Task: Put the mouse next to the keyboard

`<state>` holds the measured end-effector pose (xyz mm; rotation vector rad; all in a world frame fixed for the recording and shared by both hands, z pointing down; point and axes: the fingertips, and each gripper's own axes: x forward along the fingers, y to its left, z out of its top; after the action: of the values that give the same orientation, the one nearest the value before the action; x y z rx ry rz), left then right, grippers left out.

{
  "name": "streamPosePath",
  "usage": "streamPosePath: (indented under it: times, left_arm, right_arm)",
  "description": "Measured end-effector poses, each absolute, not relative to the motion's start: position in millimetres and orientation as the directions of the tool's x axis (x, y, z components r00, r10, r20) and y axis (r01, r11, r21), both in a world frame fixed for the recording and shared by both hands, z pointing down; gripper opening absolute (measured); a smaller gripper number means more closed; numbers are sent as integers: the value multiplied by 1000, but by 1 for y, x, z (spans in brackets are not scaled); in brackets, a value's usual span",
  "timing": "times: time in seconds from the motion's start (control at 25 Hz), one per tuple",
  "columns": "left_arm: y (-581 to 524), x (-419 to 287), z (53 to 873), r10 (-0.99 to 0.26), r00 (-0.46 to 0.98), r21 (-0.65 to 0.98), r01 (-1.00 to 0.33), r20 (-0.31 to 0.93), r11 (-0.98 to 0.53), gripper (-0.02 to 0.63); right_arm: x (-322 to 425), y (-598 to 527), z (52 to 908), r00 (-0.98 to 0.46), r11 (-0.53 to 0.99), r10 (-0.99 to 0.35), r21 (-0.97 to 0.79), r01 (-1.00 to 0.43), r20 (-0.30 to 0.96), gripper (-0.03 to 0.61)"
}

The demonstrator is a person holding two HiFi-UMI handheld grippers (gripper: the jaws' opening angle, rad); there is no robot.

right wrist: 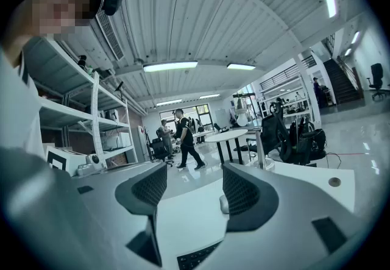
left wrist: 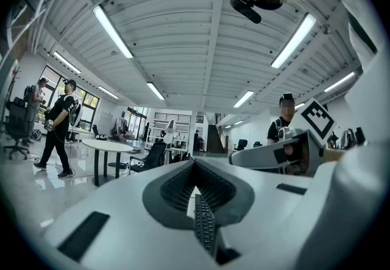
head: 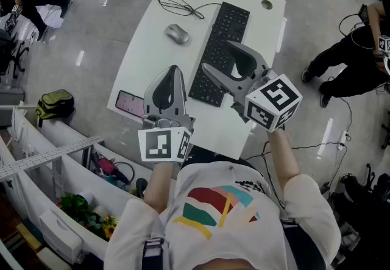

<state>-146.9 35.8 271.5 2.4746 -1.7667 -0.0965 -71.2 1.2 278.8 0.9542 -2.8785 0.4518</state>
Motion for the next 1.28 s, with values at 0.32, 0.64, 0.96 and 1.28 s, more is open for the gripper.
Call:
streamPosePath:
  times: [0.32,0.64,0.96,1.28]
  left_arm:
    - [-32,-221,313,-960,278,185,-946,31,-268,35]
    - [-45,-226,340,-966,242,185,-957,88,-223,35]
    - [-58,-232,365,-967,223,204,-959,120,-196,35]
    - [-73,-248,399,-965,200,214,-963,170,-162,35]
  right_arm:
    - [-131,-74,328,-723,733,-621,-103,-673,303,270]
    - [-161,-115,406,-703,769,-526,-84,-633,479,282]
    - [-198,-165,490,-600,809,-425,-12,-587,678,282]
    - [-208,-186,549,-517,804,-352,-31,-594,780,282]
